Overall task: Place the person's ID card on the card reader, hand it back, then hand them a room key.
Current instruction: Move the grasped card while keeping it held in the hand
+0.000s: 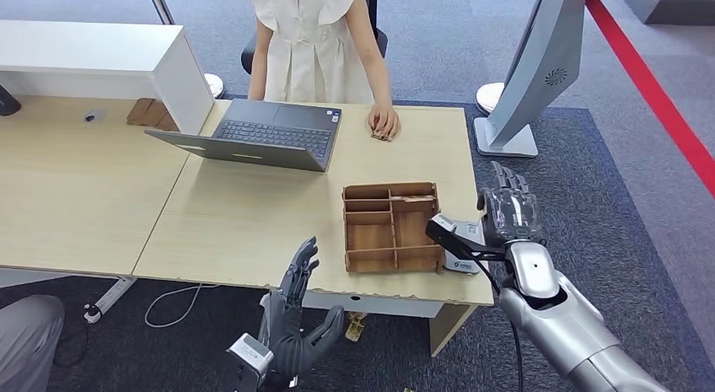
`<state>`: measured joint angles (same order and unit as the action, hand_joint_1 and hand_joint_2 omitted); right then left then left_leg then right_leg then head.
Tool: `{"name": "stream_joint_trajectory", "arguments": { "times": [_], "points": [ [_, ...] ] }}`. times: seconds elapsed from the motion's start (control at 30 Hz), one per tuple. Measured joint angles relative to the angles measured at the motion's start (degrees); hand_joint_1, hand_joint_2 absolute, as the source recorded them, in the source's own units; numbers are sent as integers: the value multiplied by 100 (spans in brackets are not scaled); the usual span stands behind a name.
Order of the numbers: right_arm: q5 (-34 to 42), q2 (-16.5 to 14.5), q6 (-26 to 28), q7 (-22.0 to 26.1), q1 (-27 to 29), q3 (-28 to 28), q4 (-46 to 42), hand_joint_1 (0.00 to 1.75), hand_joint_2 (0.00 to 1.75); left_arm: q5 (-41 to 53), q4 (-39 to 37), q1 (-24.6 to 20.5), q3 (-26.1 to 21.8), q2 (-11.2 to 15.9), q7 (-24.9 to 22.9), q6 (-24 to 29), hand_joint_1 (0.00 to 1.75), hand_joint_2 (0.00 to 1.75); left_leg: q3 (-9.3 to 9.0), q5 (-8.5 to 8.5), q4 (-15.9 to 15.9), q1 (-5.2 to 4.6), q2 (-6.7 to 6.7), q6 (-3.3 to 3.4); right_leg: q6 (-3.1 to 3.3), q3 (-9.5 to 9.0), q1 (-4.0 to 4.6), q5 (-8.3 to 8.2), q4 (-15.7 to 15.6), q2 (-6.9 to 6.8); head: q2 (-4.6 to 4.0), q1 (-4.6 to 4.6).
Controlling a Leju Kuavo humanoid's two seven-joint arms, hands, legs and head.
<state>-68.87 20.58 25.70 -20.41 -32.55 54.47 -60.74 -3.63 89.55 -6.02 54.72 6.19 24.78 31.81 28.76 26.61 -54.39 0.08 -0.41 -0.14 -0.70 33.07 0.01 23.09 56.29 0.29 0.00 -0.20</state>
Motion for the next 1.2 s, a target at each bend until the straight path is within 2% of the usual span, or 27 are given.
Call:
{"name": "stream_joint_trajectory", "arguments": {
  "times": [0.23,0.57,0.8,1.2],
  "points": [
    [99,-184,-44,266,-4,30,224,175,175,1,72,54,-11,38,-5,204,0,175,1,0,0,0,0,0,0,0,0,0,0,0,0,0],
    [281,-632,36,613,-137,144,800,175,175,-55,146,144,-17,111,10,498,0,175,0,0,0,1,0,0,0,0,0,0,1,0,0,1],
    [312,-848,181,616,-300,247,1162,175,175,-150,146,177,-9,138,23,605,0,175,-1,-1,0,0,0,-1,0,0,0,0,1,0,0,1],
    [390,-954,193,468,-406,334,1550,175,175,-188,146,192,3,166,23,603,0,175,-2,-1,0,0,0,-1,0,0,0,0,0,0,0,0]
  ]
}}
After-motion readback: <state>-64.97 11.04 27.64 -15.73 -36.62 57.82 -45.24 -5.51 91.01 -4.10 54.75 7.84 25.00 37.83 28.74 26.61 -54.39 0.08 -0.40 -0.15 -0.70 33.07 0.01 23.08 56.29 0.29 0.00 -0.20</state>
